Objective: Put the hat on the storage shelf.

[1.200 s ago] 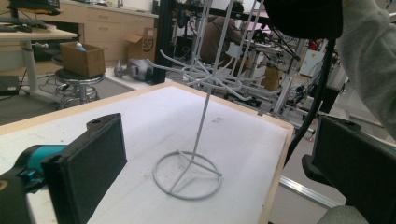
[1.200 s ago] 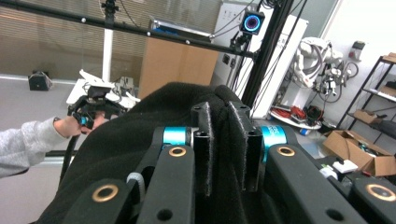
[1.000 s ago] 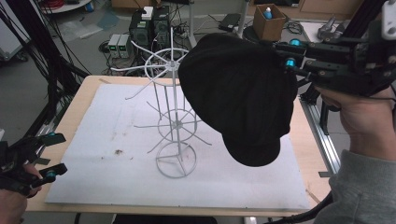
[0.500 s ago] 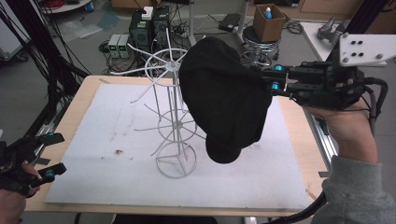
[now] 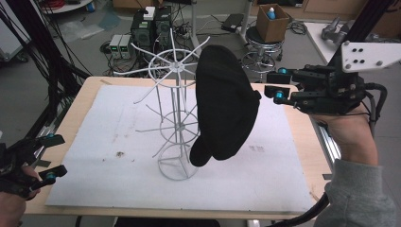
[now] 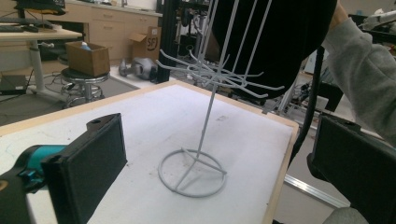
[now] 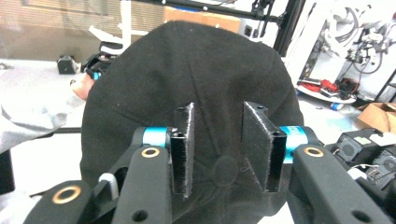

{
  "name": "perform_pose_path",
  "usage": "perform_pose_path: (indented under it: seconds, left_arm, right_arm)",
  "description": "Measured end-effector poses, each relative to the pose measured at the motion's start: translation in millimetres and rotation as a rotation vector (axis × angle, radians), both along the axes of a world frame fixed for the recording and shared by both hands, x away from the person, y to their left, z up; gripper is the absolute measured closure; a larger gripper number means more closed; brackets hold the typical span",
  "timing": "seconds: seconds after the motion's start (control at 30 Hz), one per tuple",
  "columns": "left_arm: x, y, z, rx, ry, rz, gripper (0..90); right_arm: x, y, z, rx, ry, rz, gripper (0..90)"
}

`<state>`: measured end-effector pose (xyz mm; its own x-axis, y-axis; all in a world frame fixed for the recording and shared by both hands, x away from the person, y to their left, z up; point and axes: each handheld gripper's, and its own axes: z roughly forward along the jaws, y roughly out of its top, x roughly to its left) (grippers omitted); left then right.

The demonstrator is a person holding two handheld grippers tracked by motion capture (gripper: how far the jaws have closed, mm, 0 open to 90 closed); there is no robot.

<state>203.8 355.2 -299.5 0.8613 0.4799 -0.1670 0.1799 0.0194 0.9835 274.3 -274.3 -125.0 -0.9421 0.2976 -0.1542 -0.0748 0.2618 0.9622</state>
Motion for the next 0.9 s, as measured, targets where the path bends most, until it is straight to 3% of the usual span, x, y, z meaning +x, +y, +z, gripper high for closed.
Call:
perform_pose_path:
  seconds: [0.07, 0.17, 0.27, 0.33, 0.43, 0.5, 0.63, 0.9]
  left_arm:
    - [0.5, -0.1, 0.0, 0.0, -0.001, -0.001, 3.3]
    - [3.0, -0.8, 0.2, -0.002, -0.001, -0.004, 3.3]
    - [5.3, -2.4, 0.1, 0.002, -0.001, -0.009, 3.3]
    - [7.2, -3.2, 0.0, 0.002, 0.0, -0.012, 3.3]
    - [9.5, -4.1, 0.7, -0.001, -0.004, -0.018, 3.3]
    - [10.9, -4.6, 1.5, -0.001, -0.007, -0.022, 3.3]
    - [14.5, -5.5, 2.5, -0.009, -0.013, -0.024, 3.3]
    - [20.0, -9.5, 5.7, 0.007, -0.04, -0.013, 3.3]
  right_arm:
    - [0.3, 1.0, -0.4, -0.004, -0.001, -0.007, 58.8]
    - [0.3, 5.7, -3.5, -0.018, 0.008, -0.025, 46.5]
    - [-0.2, 8.4, -6.7, -0.018, -0.026, -0.072, 26.4]
    - [-1.1, 9.1, -9.7, -0.005, -0.019, -0.104, 11.5]
    - [-1.5, 7.8, -10.7, 0.007, -0.026, -0.105, 10.9]
    - [-2.0, 5.5, -11.7, 0.024, -0.011, -0.089, 10.2]
    - [-4.7, 0.3, -15.0, 0.043, 0.006, -0.108, 10.2]
    - [-10.4, -9.0, -33.1, 0.056, 0.013, -0.186, 10.3]
